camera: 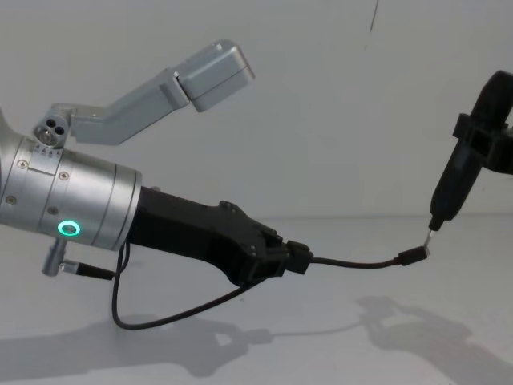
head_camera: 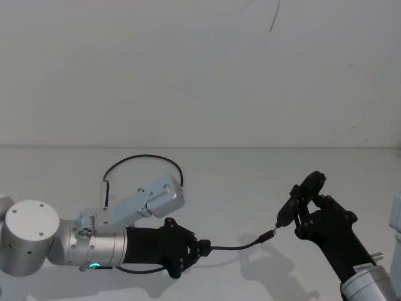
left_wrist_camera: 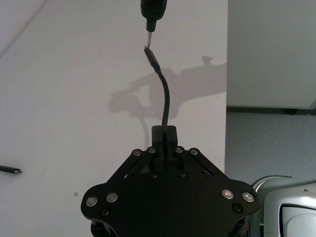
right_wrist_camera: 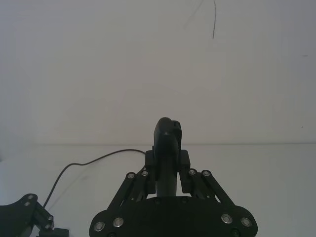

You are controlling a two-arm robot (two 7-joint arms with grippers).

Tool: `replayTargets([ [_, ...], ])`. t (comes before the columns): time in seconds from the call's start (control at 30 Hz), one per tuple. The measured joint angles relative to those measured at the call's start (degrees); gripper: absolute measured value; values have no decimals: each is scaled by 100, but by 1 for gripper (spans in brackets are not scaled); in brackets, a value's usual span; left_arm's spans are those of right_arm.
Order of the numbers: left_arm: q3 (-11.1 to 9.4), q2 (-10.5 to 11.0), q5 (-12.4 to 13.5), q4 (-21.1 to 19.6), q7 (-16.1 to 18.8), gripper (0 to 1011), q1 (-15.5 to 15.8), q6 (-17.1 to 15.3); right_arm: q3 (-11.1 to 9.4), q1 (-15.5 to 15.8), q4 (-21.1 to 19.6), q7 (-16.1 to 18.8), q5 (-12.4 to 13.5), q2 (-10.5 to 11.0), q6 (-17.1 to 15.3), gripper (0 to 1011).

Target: Pick up the data cable with the one hand.

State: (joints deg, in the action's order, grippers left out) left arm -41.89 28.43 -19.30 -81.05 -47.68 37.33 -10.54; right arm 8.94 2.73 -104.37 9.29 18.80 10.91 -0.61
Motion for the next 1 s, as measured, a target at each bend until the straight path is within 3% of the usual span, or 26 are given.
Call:
replayTargets([
  [1.0, 0, 0, 0, 0, 0, 36, 0, 0, 11, -3, 0, 36, 0, -21, 31, 263],
])
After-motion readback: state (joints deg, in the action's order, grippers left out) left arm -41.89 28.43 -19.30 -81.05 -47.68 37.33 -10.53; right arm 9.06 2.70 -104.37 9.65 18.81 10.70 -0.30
